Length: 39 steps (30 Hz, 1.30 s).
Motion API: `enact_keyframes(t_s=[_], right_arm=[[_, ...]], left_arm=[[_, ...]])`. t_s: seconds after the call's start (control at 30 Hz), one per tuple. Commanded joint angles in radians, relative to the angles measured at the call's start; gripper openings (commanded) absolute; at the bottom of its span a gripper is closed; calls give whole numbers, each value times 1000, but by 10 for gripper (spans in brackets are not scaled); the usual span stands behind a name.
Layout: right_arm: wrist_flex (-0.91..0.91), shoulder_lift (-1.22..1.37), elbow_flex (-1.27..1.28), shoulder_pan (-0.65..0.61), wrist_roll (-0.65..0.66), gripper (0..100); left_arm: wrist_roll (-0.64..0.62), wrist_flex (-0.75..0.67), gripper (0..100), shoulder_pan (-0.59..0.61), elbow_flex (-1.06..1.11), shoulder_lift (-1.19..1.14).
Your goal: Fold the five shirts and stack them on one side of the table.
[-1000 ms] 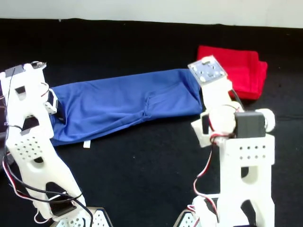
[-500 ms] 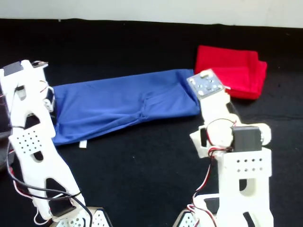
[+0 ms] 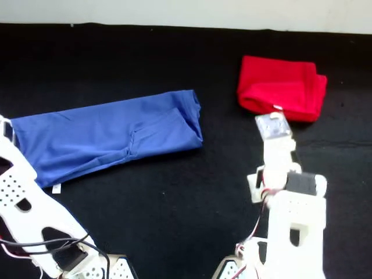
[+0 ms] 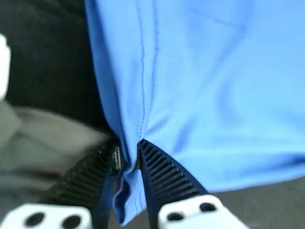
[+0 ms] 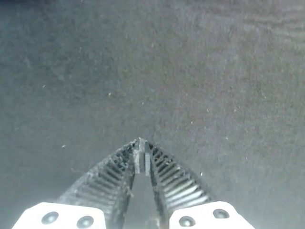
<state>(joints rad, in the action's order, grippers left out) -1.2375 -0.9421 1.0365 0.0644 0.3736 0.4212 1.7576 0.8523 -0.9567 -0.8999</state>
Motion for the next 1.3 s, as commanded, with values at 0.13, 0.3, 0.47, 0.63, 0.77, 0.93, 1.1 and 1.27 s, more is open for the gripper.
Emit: enact_keyframes(t_s=[0.13,0.3,0.47,0.63,0.77,0.93,1.1,1.27], right_arm=[[217,-173,352,16,6,6],[357,-246,516,16,6,6],[427,-300,656,16,6,6],[424,-363,670,16,6,6],[400,-398,685,16,6,6],[398,-415,690,16,6,6],[398,-417,690,16,6,6],[398,-418,690,16,6,6]], left_arm=[[3,11,10,-285,472,588],[-64,-38,10,-576,618,840],[-120,-175,10,-792,619,863],[-124,-293,10,-960,615,817],[-124,-390,10,-1032,593,696],[-124,-465,13,-1063,467,493],[-124,-456,14,-1107,240,314],[-127,-417,43,-1142,48,173]])
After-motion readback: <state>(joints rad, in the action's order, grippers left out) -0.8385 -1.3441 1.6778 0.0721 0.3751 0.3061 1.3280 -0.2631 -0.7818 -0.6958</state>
